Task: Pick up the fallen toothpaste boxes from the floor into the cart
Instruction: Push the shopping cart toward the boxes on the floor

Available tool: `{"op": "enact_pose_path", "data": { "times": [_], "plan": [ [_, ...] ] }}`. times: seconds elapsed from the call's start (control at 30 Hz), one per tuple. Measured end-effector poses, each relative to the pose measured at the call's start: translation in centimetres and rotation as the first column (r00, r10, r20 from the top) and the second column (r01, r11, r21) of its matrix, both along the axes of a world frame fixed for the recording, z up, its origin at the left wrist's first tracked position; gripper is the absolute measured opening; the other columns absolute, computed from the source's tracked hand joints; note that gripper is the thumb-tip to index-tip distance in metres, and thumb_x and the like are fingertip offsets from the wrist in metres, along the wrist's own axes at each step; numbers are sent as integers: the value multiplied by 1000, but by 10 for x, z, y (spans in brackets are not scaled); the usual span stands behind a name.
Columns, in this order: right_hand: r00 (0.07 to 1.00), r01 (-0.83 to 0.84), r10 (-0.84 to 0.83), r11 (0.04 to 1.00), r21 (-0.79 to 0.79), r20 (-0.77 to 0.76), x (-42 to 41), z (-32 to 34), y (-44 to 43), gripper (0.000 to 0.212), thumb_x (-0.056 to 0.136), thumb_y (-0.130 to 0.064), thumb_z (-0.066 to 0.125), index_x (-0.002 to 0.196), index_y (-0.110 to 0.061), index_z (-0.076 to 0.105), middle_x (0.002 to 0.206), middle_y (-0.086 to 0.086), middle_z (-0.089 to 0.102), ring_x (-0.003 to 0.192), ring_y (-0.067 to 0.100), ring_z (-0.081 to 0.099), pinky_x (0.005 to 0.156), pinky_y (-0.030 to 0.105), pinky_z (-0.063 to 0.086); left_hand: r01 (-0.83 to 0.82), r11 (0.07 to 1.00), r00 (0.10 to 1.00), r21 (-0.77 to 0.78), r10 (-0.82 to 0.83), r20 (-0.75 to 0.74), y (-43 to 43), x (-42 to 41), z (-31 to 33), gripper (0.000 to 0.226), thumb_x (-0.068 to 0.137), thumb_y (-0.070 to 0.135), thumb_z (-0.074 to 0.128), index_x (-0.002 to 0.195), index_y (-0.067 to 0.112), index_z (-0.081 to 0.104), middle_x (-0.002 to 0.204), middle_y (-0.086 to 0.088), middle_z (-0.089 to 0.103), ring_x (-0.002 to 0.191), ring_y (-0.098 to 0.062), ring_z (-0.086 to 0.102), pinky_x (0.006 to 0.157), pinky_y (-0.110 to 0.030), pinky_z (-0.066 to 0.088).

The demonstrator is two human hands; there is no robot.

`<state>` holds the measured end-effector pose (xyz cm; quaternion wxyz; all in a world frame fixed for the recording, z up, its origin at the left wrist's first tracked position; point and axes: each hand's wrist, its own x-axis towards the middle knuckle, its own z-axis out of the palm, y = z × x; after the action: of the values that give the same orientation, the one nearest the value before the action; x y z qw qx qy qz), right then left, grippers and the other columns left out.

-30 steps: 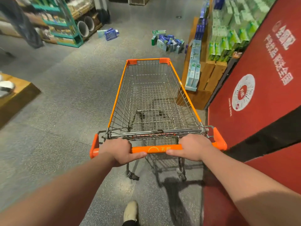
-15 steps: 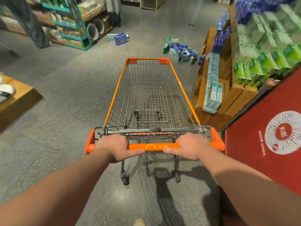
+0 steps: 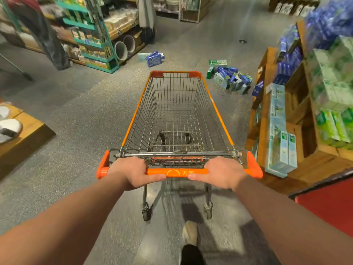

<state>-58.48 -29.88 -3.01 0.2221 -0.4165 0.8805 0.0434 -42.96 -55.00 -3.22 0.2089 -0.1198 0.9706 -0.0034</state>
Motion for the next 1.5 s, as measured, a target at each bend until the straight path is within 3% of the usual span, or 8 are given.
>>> {"op": "enact_pose_path", "data": {
  "times": [0.13,0.47,0.8,0.93,1.07,1.27,1.37,1.5],
  "plan": [
    [999,-47,47,999,-8,-2,-76,0,-59,88,70,-101,22,74,-21,59,86,-4,58,93,24,63,73,37,45,-19,1000,999,-8,20,31,-57,-76,2,99,65,102,13,71,17,64,71,3,62,68,-17,58,63,-34,44],
    [988,-102,84,985,140,132,-256,5,-202,86,74,-98,19,73,-21,56,79,4,59,69,19,58,70,37,51,-30,999,998,-17,31,50,-190,-252,2,98,64,104,12,74,21,64,74,3,64,71,-15,61,65,-34,44],
    [998,18,-22,997,69,66,-448,3,-346,88,72,-99,24,76,-19,61,79,-2,61,75,16,60,66,33,44,21,998,1000,54,-22,22,-347,-461,0,102,57,108,7,67,21,60,70,2,63,67,-14,60,61,-33,44],
    [998,41,-43,998,37,45,-530,3,-402,94,64,-103,17,76,-21,61,79,-4,60,76,14,59,65,33,42,57,996,998,74,-59,25,-407,-548,2,101,57,107,6,66,22,58,69,2,60,65,-15,58,58,-33,39],
    [998,56,-56,998,14,10,-605,1,-452,103,50,-108,4,73,-23,58,79,-5,57,82,19,59,70,36,45,82,995,996,58,-85,34,-460,-632,4,102,60,106,8,69,21,63,71,3,61,66,-14,59,60,-34,45],
    [997,75,-73,995,72,-25,-723,3,-522,86,71,-100,22,76,-23,60,85,-3,57,89,23,60,70,36,39,90,995,995,49,-92,46,-533,-758,4,102,62,105,10,73,21,66,74,2,63,68,-14,60,71,-37,55],
    [995,100,-99,993,64,-10,-786,0,-557,90,69,-101,22,79,-23,63,87,-2,59,92,23,63,70,37,42,92,995,994,47,-94,46,-569,-822,3,99,63,104,13,71,21,64,73,2,63,68,-14,60,70,-35,54],
    [989,146,-146,989,21,3,-870,-4,-605,98,64,-104,18,76,-19,65,82,-1,63,81,22,63,73,37,51,99,995,995,10,-99,12,-620,-907,0,102,62,106,12,71,20,66,69,3,64,65,-14,61,65,-34,52]
  ]
}}
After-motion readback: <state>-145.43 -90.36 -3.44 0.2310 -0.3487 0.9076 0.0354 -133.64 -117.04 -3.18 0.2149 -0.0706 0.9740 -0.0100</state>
